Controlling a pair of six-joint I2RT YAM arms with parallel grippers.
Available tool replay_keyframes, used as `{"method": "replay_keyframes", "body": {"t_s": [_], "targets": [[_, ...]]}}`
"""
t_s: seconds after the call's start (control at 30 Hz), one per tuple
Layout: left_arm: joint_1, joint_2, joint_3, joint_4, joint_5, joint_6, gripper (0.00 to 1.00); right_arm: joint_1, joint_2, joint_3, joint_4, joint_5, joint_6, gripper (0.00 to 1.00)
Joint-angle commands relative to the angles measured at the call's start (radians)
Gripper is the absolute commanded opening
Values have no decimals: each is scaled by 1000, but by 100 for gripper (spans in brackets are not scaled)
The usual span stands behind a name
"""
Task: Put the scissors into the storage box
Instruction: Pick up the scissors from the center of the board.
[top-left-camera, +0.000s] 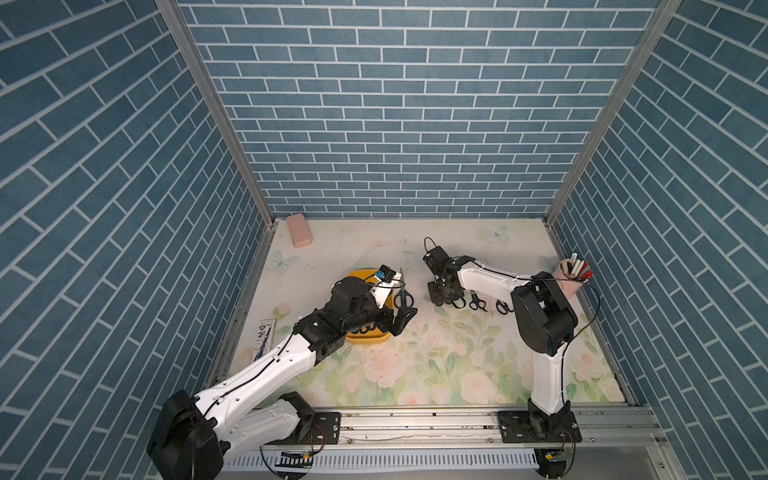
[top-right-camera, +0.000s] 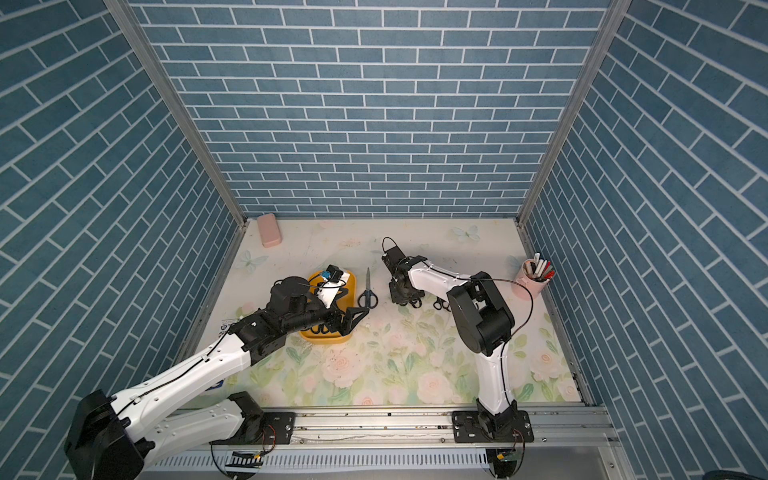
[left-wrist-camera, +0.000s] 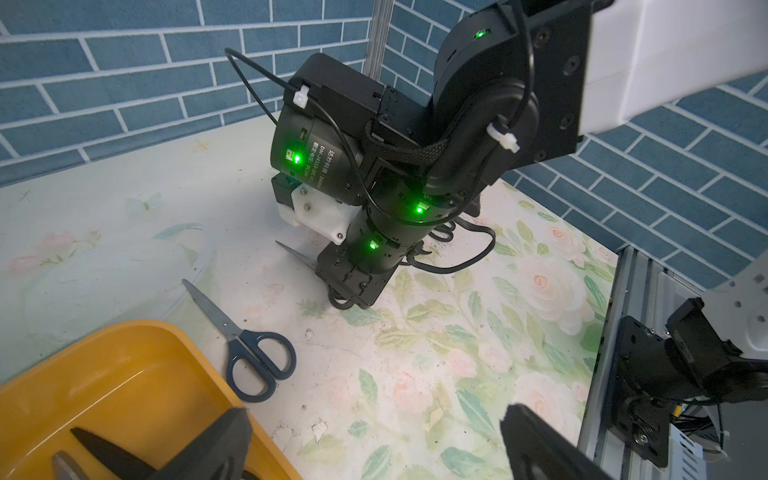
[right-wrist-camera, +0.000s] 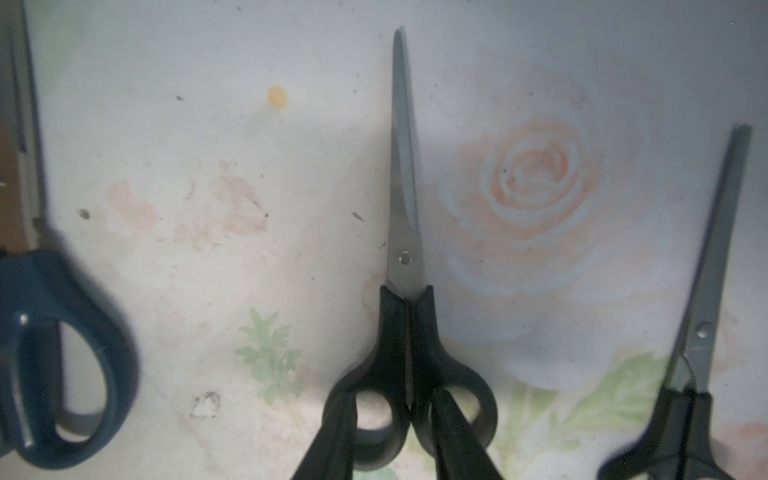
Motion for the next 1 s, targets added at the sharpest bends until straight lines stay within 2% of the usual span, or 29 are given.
{"method": "replay_keyframes", "body": {"t_s": [0.0, 0.5, 0.67, 0.97], "targets": [[-4, -9, 19, -9, -25, 15, 100, -1, 13, -17, -42, 12, 41, 32], [-4, 10, 12, 44, -31, 9, 100, 0, -22, -79, -41, 33, 69, 32], [-3, 5, 10, 51, -42, 8, 100, 1, 18, -73, -23, 26, 61, 18], [-4, -12, 10, 28, -51, 12, 100, 0, 55, -58, -51, 72, 70, 8]]}}
